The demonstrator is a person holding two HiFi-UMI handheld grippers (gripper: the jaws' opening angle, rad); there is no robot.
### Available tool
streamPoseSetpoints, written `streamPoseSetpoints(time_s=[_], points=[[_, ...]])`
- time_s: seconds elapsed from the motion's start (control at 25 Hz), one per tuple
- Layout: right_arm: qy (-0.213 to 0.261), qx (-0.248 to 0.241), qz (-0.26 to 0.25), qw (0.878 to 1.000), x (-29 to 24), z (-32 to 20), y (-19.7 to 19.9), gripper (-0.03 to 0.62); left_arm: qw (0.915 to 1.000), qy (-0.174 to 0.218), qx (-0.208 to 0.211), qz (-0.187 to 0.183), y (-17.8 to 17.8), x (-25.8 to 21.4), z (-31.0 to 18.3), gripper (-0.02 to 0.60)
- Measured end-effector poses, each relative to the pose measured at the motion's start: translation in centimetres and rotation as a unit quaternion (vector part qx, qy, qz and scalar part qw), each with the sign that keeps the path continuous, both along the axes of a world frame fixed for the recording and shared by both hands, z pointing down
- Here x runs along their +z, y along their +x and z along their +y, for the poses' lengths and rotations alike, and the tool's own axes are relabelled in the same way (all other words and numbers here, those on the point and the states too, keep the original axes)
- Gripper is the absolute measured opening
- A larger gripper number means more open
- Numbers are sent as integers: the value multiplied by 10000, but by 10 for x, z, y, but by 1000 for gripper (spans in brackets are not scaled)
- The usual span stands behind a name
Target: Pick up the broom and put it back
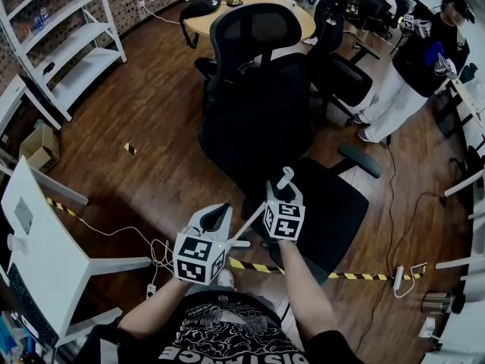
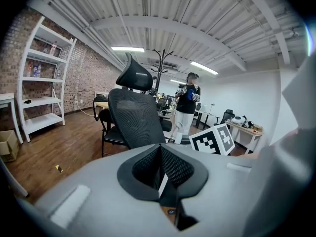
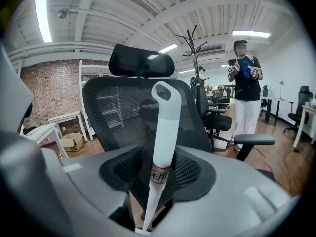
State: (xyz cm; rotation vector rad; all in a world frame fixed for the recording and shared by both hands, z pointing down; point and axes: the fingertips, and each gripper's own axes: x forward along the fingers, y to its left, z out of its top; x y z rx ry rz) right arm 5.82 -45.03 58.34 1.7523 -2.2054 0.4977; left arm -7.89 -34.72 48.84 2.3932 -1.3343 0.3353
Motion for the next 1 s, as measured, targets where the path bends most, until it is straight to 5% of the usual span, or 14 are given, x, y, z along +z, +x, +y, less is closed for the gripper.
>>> streamPoseSetpoints(time_s=[1.0], points=[[10, 86, 16, 10000, -11, 56, 11, 161, 9998, 48, 112, 143, 14, -6, 38, 5]])
